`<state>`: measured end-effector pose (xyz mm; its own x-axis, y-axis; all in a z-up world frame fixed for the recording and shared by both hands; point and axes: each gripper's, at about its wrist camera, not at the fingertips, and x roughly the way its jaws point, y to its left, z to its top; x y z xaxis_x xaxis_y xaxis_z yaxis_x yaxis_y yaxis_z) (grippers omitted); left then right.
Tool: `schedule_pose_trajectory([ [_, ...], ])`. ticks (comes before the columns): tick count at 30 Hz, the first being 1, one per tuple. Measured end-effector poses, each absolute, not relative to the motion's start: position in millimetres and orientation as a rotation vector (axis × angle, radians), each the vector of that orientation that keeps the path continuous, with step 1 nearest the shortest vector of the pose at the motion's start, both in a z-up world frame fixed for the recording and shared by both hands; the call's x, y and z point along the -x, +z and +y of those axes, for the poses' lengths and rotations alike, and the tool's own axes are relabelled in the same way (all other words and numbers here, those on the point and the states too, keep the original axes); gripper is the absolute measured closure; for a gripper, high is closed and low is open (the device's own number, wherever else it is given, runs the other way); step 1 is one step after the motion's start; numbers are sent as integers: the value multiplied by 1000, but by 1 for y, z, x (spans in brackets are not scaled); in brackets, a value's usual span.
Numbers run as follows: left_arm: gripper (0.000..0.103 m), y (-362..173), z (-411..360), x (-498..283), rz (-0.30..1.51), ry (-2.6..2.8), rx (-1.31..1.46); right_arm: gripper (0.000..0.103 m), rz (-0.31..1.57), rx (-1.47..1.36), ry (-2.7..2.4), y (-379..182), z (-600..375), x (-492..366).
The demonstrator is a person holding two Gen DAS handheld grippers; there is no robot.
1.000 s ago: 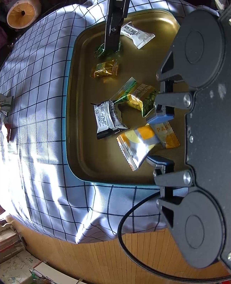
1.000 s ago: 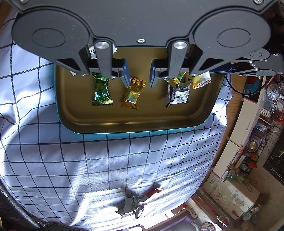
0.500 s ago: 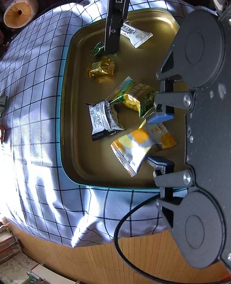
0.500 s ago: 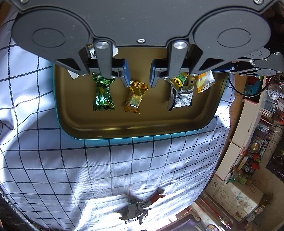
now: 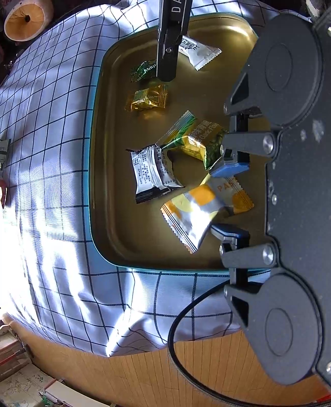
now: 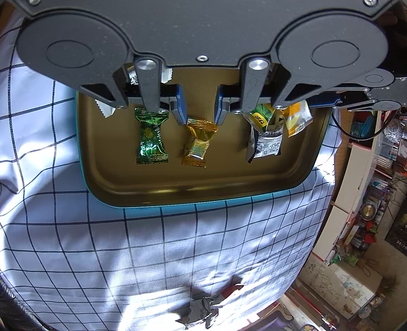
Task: Organize snacks
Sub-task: 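Lower the white-orange packet into the tray and open the left tool, then move both empty tools back toward the remaining snack pile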
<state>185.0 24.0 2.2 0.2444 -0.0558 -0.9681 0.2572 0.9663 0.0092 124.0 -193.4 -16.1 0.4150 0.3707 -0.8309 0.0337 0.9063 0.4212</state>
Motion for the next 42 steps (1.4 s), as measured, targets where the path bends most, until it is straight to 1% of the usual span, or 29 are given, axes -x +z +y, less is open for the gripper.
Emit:
schedule_pose_trajectory([
  [24,61,13,20,-202,1281,-246,-192,66,1156,-391,195,-16,-194,-134],
  [42,61,18,15,-245,1223,-244,-207,66,1089,-317,172,7,-196,-165],
])
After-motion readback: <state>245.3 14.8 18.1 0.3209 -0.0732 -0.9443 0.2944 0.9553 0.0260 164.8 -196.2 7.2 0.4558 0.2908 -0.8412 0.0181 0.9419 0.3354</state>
